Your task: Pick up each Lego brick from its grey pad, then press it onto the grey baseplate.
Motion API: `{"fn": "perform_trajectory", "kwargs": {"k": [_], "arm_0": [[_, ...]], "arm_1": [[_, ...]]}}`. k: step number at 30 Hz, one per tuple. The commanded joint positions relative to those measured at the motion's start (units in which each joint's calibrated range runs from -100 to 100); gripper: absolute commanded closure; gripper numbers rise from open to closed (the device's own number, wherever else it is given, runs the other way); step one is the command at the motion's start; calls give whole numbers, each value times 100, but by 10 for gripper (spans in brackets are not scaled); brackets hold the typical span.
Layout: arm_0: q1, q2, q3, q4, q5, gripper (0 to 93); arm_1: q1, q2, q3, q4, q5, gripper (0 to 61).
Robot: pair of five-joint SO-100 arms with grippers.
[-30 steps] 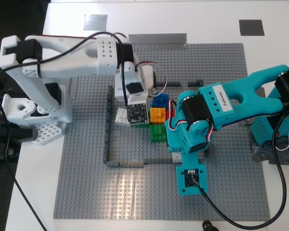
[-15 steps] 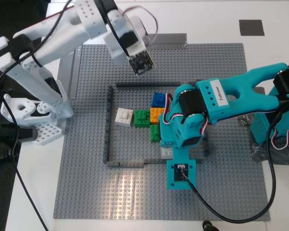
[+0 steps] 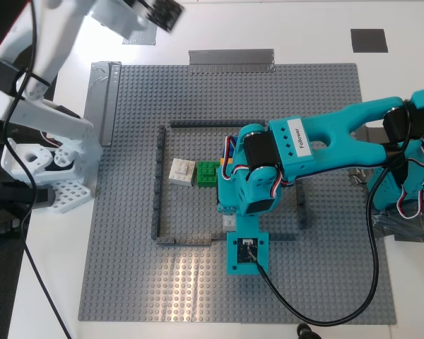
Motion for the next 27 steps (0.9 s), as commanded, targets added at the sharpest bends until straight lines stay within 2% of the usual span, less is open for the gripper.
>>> {"fn": "perform_trajectory", "kwargs": {"k": [1,8,10,16,22,27], "arm_0": [[42,-2,-268,-31,19,927],[42,367,-403,-31,19,927],[42,479,-529,-31,19,927],[114,616,-845,-31,19,927],[136,659,-791,-31,24,927],[194,959,-882,-23,87,927]], "arm_1": [[-762,-525,-17,30,44,612],[-1291,-851,371,-133,279,612],[-1327,-868,353,-117,196,612],[-1531,-722,136,-125,347,612],[-1516,729,-1769,762,528,612],[-1610,2617,-4243,1722,518,612]]}}
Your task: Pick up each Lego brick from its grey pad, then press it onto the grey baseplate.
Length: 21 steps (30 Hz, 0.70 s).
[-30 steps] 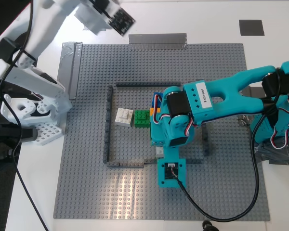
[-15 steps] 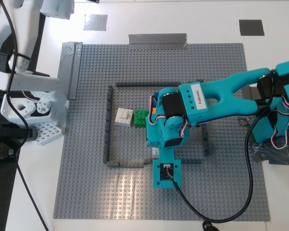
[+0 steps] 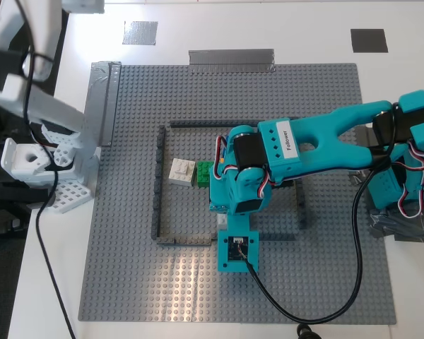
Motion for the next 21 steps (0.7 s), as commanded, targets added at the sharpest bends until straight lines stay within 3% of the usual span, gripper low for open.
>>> {"fn": "perform_trajectory", "kwargs": {"k": [1,2,5,15,17,19,21], "arm_0": [[39,149,-267,-23,107,927],[46,166,-267,-23,116,927],[111,174,-267,-31,121,927],[-5,191,-267,-31,121,927],[-56,200,-258,-31,107,927],[-92,200,-258,-31,92,927],[-114,209,-258,-31,92,927]], "arm_1": [[-125,1639,-2901,872,19,612],[-132,1750,-2929,823,19,612],[-147,944,-1177,74,-147,612],[-132,1716,-1177,221,122,612],[-60,1673,-1096,497,200,612],[-31,1622,-1195,1140,-44,577],[-9,1579,-1204,1083,78,612]]}}
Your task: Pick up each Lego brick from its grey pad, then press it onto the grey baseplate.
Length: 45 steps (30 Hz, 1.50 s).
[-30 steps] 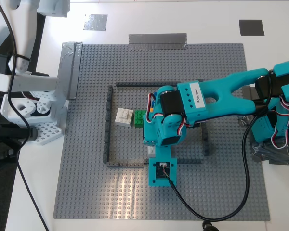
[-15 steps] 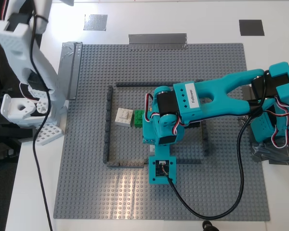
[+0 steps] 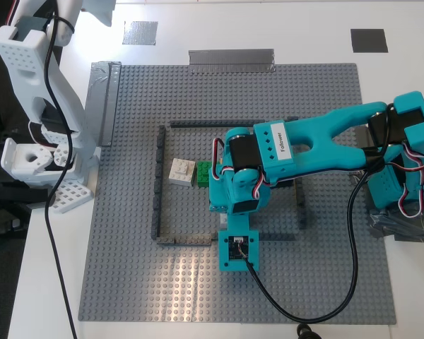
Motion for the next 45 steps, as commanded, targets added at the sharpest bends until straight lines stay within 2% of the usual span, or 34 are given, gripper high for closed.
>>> {"fn": "perform_trajectory", "kwargs": {"k": [1,7,14,19,27,31,45], "arm_0": [[-113,-3,-238,-31,3,927],[-84,212,-238,-104,8,927],[-63,306,-247,-112,3,927],[-55,323,-247,-112,3,927],[-48,281,-247,-112,-2,927],[24,246,-247,-112,-7,870],[-12,238,-211,-47,37,859]], "arm_1": [[117,-252,-134,317,44,612],[-43,-3,318,-1204,83,612],[-28,-89,697,-1920,122,612],[95,-115,507,-2018,29,612],[167,-80,318,-2010,-322,612],[175,-115,209,-1790,-318,612],[160,-89,128,-1562,-361,612]]}}
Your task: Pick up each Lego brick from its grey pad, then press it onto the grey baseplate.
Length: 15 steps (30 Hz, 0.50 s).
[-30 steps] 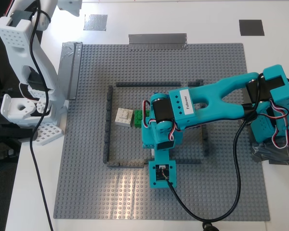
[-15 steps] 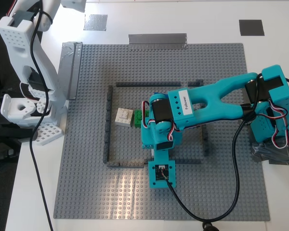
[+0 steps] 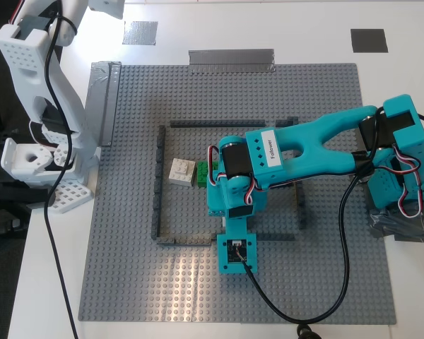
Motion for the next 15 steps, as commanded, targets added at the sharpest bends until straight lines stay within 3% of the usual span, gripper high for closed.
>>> {"fn": "perform_trajectory", "kwargs": {"k": [1,7,15], "arm_0": [[-41,-109,-202,40,37,851],[9,-118,-166,48,37,698],[17,-753,-238,374,42,672]], "arm_1": [[6,-192,-489,127,-44,612],[13,-141,-580,193,-10,612],[6,-210,-571,347,-19,612]]}}
